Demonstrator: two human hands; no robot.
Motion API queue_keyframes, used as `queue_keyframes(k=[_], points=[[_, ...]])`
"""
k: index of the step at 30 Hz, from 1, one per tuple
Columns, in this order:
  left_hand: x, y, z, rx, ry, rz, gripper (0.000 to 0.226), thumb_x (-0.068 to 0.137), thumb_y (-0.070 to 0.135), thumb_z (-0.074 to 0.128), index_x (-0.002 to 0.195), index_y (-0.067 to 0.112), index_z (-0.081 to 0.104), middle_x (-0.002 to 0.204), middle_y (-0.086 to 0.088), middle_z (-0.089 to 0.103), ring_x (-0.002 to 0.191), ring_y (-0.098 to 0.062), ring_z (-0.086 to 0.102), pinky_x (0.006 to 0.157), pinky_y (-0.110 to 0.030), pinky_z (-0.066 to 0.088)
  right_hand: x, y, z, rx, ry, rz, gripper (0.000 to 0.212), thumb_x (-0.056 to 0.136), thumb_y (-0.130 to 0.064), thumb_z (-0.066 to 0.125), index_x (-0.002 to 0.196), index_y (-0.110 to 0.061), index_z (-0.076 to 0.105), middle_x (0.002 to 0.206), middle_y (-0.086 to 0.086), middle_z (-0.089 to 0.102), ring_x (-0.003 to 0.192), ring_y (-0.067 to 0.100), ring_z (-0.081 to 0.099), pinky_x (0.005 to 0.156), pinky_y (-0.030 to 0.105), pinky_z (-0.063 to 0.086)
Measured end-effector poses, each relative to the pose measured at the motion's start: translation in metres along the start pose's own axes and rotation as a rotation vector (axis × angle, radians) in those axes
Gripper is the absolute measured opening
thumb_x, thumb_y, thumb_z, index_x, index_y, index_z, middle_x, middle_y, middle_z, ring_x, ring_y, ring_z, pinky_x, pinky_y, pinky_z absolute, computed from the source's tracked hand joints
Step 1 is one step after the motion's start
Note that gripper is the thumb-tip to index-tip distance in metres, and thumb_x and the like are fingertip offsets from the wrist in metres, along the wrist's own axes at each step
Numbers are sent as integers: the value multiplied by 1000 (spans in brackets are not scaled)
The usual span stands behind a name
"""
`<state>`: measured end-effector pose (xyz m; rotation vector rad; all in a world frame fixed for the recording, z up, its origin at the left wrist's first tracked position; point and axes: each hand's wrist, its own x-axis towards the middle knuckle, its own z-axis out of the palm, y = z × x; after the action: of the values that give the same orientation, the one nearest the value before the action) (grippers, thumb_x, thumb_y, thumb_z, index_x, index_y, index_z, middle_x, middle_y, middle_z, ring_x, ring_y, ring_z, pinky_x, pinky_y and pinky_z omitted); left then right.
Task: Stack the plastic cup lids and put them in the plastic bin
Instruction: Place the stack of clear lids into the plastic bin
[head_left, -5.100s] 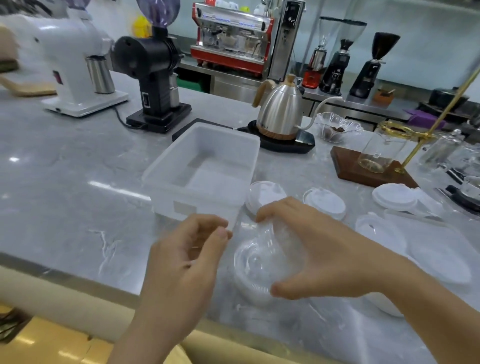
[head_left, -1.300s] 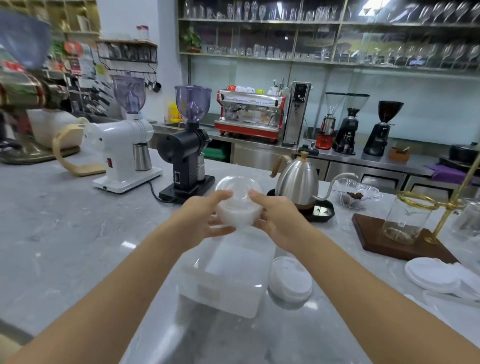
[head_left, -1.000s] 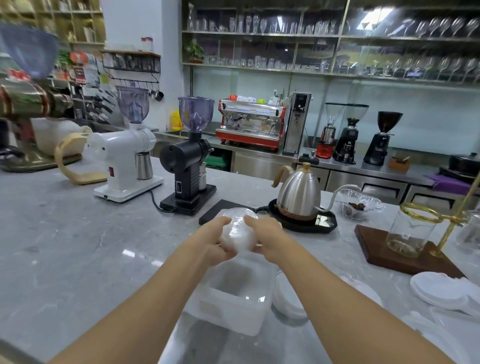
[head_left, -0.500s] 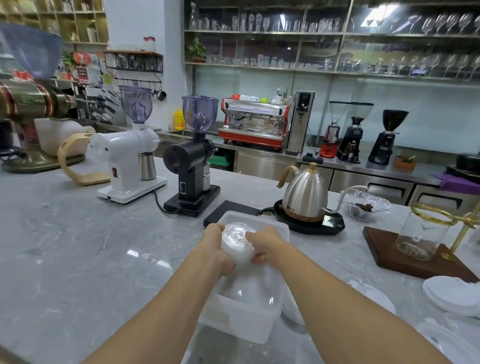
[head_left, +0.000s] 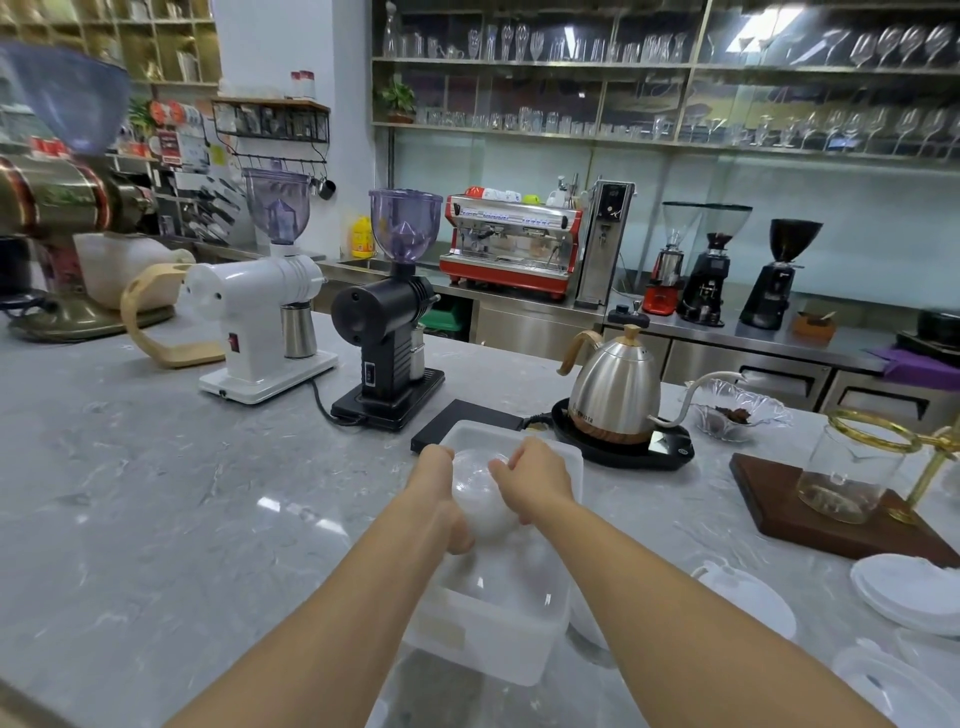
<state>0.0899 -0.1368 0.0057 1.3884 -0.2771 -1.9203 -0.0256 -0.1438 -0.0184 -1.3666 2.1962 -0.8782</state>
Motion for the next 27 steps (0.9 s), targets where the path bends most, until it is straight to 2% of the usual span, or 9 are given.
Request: queue_keyframes(k=[6, 10, 13, 16, 18, 20, 22, 24, 27], points=[[-2, 0, -2, 2, -29, 19, 66, 85, 30, 61, 142, 4, 41, 148, -14, 40, 136, -39, 40, 110, -59, 35, 2, 2, 0, 42, 4, -41, 18, 92, -24, 52, 81, -11, 57, 89, 15, 70, 80, 34, 68, 80, 45, 58], [4, 2, -2, 11, -39, 52, 30, 90, 27, 57, 109, 7, 42, 123, -9, 34, 116, -35, 39, 104, -52, 38, 0, 0, -3, 37, -27, -50, 15, 86, -11, 45, 75, -13, 54, 74, 9, 55, 66, 25, 50, 60, 35, 48], [2, 3, -4, -5, -28, 65, 29, 90, 26, 56, 85, 3, 38, 115, -8, 35, 103, -32, 33, 86, -47, 36, -2, -2, -7, 47, -57, -48, 23, 87, -10, 43, 65, -16, 45, 66, 4, 45, 62, 21, 40, 57, 29, 36], [-5, 2, -6, -18, -21, 81, 29, 89, 24, 54, 76, 9, 32, 103, -8, 33, 99, -31, 27, 81, -44, 29, -7, -8, -14, 47, -66, -85, 37, 87, -9, 44, 55, -19, 29, 57, 0, 33, 54, 18, 30, 52, 28, 26], [-11, 2, -5, -13, -26, 92, 26, 88, 25, 55, 86, 6, 39, 111, -8, 31, 103, -31, 27, 86, -41, 32, -12, -12, -22, 63, -52, -113, 35, 87, -9, 45, 54, -16, 34, 56, 2, 35, 54, 20, 32, 50, 29, 27], [-19, 4, -3, -6, -30, 100, 41, 87, 27, 57, 118, 3, 44, 128, -7, 35, 118, -33, 34, 102, -43, 37, -17, -17, -33, 78, -14, -142, 29, 89, -13, 49, 63, -2, 56, 64, 17, 55, 63, 35, 50, 57, 33, 43], [-30, 5, -1, 9, -29, 149, 57, 90, 27, 57, 142, 9, 40, 140, -8, 37, 130, -32, 35, 113, -46, 33, -17, -19, -46, 105, 42, -189, 30, 92, -19, 54, 96, 6, 70, 98, 24, 71, 92, 39, 65, 77, 41, 54], [-45, 6, 1, 39, -52, 244, 58, 93, 26, 56, 146, 11, 39, 147, -9, 38, 133, -31, 36, 115, -46, 30, -19, -18, -64, 156, 76, -236, 29, 94, -22, 55, 109, -1, 69, 111, 15, 71, 99, 28, 66, 80, 36, 53], [-73, 2, 9, 106, -71, 447, 50, 96, 26, 54, 143, 11, 47, 153, -15, 42, 129, -31, 48, 112, -44, 39, -27, -12, -97, 234, 162, -326, 22, 93, -22, 58, 109, -14, 71, 103, 0, 71, 97, 14, 65, 75, 25, 49]])
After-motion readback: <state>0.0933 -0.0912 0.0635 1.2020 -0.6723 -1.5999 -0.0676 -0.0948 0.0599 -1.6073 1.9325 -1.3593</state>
